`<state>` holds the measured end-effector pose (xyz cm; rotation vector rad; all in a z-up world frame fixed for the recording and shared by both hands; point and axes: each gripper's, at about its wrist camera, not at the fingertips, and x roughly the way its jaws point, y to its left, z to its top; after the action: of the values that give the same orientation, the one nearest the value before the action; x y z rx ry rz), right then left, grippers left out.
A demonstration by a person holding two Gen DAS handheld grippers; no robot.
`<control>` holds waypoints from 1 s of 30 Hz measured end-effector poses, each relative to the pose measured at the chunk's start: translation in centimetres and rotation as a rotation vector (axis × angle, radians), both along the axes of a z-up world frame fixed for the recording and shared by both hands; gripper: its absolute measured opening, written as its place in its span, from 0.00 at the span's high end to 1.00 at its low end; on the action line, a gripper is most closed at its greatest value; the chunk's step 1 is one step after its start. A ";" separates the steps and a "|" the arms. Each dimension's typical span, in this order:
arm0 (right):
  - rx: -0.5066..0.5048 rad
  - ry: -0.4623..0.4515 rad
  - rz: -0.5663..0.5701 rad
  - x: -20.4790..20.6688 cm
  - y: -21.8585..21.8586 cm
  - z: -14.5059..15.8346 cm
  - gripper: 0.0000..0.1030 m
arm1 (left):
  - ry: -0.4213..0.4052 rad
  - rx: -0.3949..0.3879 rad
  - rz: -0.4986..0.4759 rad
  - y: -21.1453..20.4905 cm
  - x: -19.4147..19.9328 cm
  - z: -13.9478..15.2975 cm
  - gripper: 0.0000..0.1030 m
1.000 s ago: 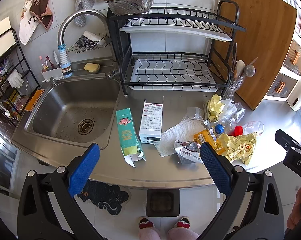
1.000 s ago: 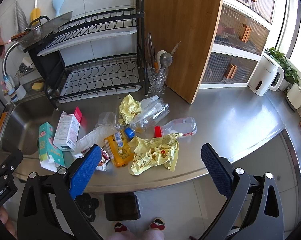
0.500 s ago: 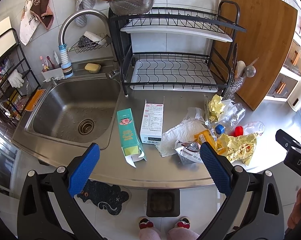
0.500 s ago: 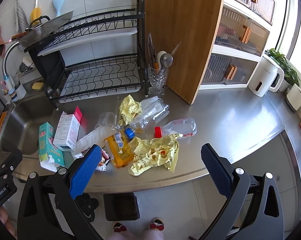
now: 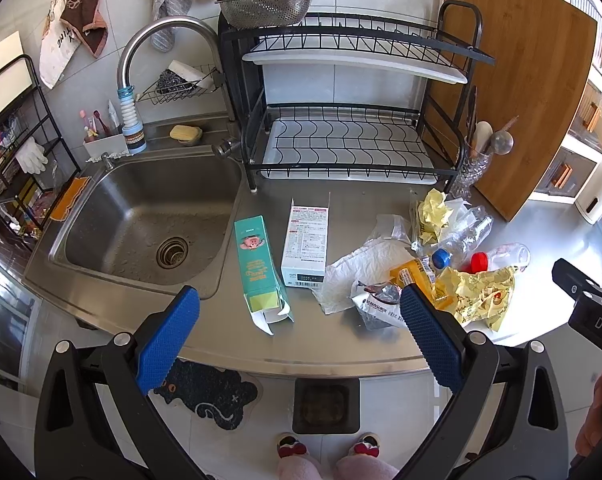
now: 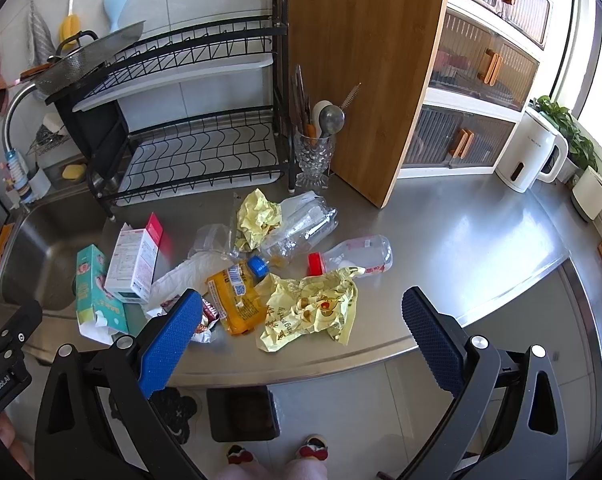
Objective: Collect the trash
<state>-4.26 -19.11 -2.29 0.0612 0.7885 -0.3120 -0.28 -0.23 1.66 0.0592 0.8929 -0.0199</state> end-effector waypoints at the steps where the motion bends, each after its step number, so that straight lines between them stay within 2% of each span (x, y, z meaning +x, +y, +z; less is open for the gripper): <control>1: 0.001 0.001 -0.001 0.0 -0.1 -0.1 0.03 | 0.001 0.000 0.000 0.0 0.0 -0.1 0.08; 9: 0.010 0.005 -0.004 0.6 -0.9 -0.5 0.03 | 0.017 -0.003 0.000 0.2 0.7 -0.7 0.08; 16: 0.046 -0.004 -0.021 1.6 -3.4 -0.3 0.03 | 0.061 -0.055 0.025 3.2 3.5 -1.9 0.08; 21: 0.127 0.075 -0.046 3.6 -6.2 -2.3 0.03 | 0.088 -0.049 0.031 4.5 6.0 -3.7 0.08; 25: 0.200 0.152 -0.091 5.1 -8.7 -5.1 0.03 | 0.146 -0.044 0.040 5.1 8.0 -5.9 0.08; 27: 0.245 0.189 -0.114 5.7 -10.0 -6.5 0.07 | 0.176 -0.044 0.047 5.5 9.1 -7.3 0.08; 28: 0.262 0.207 -0.124 6.0 -10.4 -7.2 0.13 | 0.192 -0.047 0.053 5.7 9.6 -8.0 0.08; 30: 0.282 0.241 -0.141 6.6 -11.0 -8.4 0.19 | 0.221 -0.047 0.064 6.1 10.6 -9.2 0.08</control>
<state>2.39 -30.12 -10.65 0.3510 1.0663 -0.3433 10.29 5.83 -7.57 -0.0160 1.1139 0.0121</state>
